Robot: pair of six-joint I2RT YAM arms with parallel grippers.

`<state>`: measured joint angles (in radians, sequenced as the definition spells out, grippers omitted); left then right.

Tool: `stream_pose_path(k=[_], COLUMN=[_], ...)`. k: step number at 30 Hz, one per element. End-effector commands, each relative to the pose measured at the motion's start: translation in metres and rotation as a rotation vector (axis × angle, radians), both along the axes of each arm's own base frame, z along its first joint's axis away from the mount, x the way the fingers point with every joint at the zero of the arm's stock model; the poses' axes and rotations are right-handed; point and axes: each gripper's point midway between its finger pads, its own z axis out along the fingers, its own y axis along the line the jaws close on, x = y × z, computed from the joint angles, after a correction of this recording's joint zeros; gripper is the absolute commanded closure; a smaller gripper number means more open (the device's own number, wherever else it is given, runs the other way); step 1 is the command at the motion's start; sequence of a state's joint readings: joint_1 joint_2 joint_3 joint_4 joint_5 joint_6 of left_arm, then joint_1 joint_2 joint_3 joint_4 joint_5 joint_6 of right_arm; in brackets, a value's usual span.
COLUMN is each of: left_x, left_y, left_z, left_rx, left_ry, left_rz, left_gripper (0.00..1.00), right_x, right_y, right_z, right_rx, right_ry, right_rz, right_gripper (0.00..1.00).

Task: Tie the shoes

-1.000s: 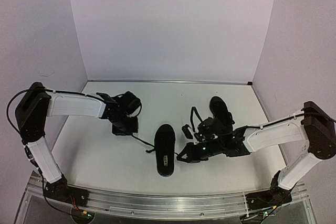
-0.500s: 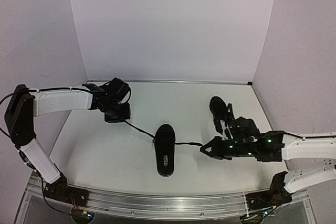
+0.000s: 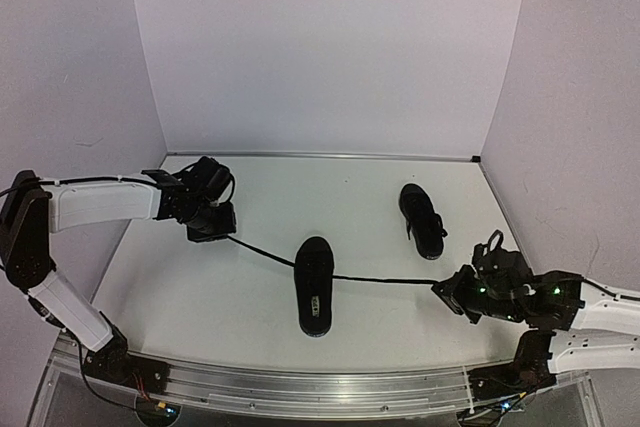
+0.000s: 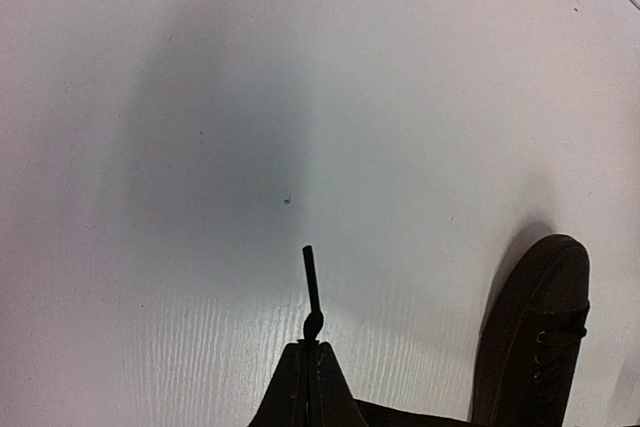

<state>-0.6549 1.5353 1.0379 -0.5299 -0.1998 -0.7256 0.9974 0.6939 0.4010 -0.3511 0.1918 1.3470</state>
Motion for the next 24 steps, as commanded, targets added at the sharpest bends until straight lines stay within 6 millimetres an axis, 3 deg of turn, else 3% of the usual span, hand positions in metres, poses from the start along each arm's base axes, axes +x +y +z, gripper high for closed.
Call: stream_pose_path(k=[1, 10, 24], left_x=[-0.001, -0.012, -0.015], left_y=[0.011, 0.047, 0.081], left_z=[0.003, -0.022, -0.022], left_rx=[-0.054, -0.054, -0.079], left_ry=[-0.024, 0.026, 0.013], left_rz=[0.07, 0.175, 0.255], left_gripper=[1.0, 1.0, 1.0], right_x=[-0.001, -0.006, -0.005], right_y=[-0.038, -0.061, -0.061], right_z=[-0.012, -0.031, -0.047], right_rx=[0.03, 0.055, 0.004], right_ry=[0.052, 0.098, 0.119], right_rz=[-0.227, -0.36, -0.367], right_gripper=[1.0, 1.0, 1.0])
